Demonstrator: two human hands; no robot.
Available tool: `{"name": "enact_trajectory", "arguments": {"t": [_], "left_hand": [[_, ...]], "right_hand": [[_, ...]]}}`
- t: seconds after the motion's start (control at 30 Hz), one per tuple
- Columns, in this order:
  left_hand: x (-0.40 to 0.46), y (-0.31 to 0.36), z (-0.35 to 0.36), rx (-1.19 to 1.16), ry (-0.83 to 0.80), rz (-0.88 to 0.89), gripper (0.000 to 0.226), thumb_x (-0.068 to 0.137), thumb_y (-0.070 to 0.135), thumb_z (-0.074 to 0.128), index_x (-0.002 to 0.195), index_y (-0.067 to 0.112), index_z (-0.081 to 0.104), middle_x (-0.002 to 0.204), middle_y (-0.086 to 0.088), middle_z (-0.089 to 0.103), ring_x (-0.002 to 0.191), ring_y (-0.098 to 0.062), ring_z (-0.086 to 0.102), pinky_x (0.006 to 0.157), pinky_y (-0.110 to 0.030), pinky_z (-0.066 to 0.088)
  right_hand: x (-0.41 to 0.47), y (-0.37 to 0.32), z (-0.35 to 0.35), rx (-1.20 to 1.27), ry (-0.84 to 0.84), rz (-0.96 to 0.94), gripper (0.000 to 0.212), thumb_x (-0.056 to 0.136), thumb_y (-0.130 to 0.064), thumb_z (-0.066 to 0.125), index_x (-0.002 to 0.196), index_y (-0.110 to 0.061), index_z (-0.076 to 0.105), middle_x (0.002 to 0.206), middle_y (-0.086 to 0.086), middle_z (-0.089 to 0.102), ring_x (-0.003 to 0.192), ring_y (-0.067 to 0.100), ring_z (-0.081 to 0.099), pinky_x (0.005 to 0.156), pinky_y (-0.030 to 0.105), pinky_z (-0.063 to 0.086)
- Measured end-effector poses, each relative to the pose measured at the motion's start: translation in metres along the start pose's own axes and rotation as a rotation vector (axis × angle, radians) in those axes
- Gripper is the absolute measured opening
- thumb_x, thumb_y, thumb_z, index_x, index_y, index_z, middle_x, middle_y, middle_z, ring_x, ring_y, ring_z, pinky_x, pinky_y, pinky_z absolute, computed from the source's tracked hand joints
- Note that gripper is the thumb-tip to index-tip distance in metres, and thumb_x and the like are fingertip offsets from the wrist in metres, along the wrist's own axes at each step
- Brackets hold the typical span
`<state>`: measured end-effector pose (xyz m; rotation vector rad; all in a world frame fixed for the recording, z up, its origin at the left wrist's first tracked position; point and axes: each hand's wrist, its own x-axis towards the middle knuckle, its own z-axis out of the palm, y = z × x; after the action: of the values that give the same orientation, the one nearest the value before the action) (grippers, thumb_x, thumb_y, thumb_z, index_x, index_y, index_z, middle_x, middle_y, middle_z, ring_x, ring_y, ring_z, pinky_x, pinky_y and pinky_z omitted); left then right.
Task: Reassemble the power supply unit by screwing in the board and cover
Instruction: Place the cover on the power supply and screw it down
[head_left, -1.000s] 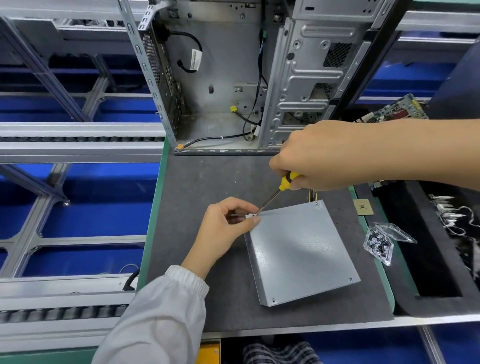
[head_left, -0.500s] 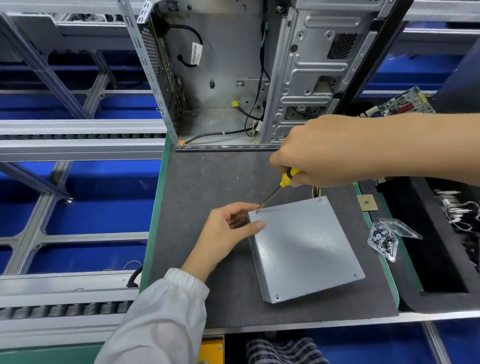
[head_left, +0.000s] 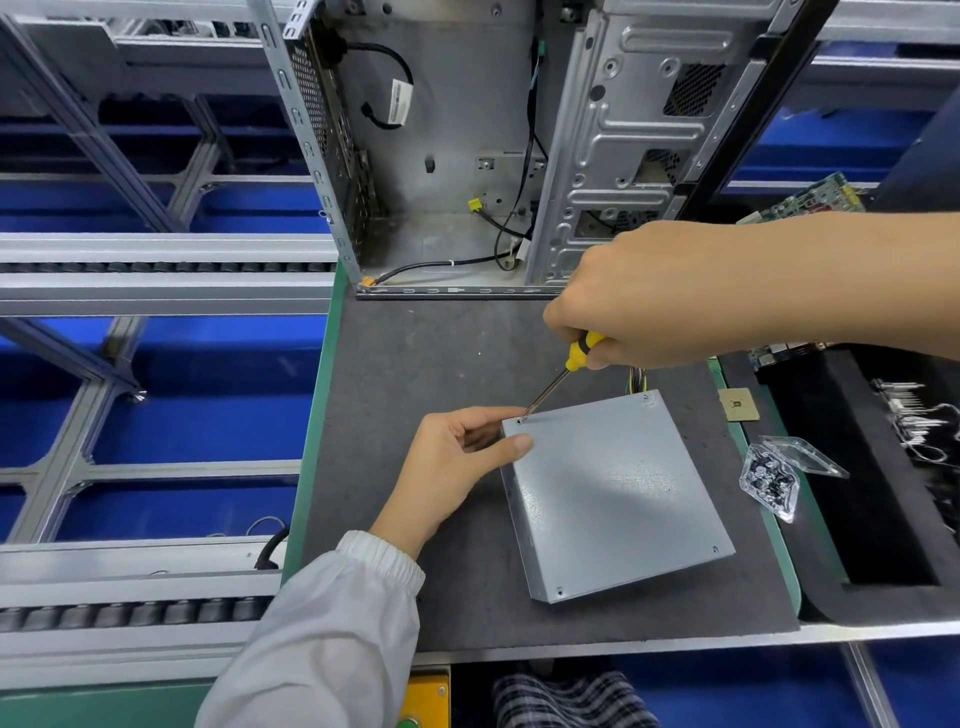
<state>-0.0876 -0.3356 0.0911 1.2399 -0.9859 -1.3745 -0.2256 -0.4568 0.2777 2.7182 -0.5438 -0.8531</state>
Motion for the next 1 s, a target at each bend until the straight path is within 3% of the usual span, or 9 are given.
{"name": "enact_trajectory", "arguments": {"t": [0.13, 0.4, 0.67, 1.0], "left_hand": [[0.000, -0.001, 0.000, 0.007, 0.005, 0.000, 0.028, 0.082, 0.013, 0.077, 0.103, 0.032, 0.075, 0.107, 0.003, 0.075, 0.104, -0.015, 0.070, 0.089, -0.025, 0.055], [0.001, -0.004, 0.000, -0.001, 0.011, -0.010, 0.031, 0.083, 0.008, 0.075, 0.113, 0.012, 0.072, 0.107, 0.001, 0.075, 0.104, -0.016, 0.070, 0.090, -0.026, 0.055], [0.001, -0.006, 0.001, 0.014, 0.030, -0.017, 0.031, 0.083, 0.008, 0.075, 0.114, 0.012, 0.072, 0.107, 0.000, 0.075, 0.103, -0.016, 0.070, 0.094, -0.033, 0.055], [0.001, -0.005, 0.001, 0.044, 0.042, -0.038, 0.030, 0.084, 0.010, 0.075, 0.114, 0.013, 0.072, 0.109, 0.000, 0.075, 0.105, -0.017, 0.069, 0.098, -0.042, 0.053]], "right_hand": [[0.002, -0.002, -0.002, -0.007, -0.029, -0.001, 0.020, 0.093, -0.040, 0.053, 0.086, -0.026, 0.040, 0.069, -0.008, 0.033, 0.072, 0.026, 0.054, 0.053, 0.029, 0.037], [0.006, -0.005, -0.005, -0.038, -0.047, 0.001, 0.018, 0.093, -0.034, 0.051, 0.085, -0.020, 0.044, 0.069, -0.004, 0.037, 0.066, 0.024, 0.053, 0.051, 0.029, 0.037], [0.005, -0.007, -0.011, -0.011, -0.041, 0.028, 0.021, 0.092, -0.037, 0.054, 0.084, -0.023, 0.039, 0.068, -0.006, 0.033, 0.057, 0.017, 0.042, 0.051, 0.029, 0.037], [0.005, -0.007, -0.012, -0.018, -0.065, 0.029, 0.018, 0.091, -0.037, 0.055, 0.086, -0.022, 0.045, 0.069, -0.005, 0.036, 0.064, 0.022, 0.051, 0.052, 0.029, 0.040]]}}
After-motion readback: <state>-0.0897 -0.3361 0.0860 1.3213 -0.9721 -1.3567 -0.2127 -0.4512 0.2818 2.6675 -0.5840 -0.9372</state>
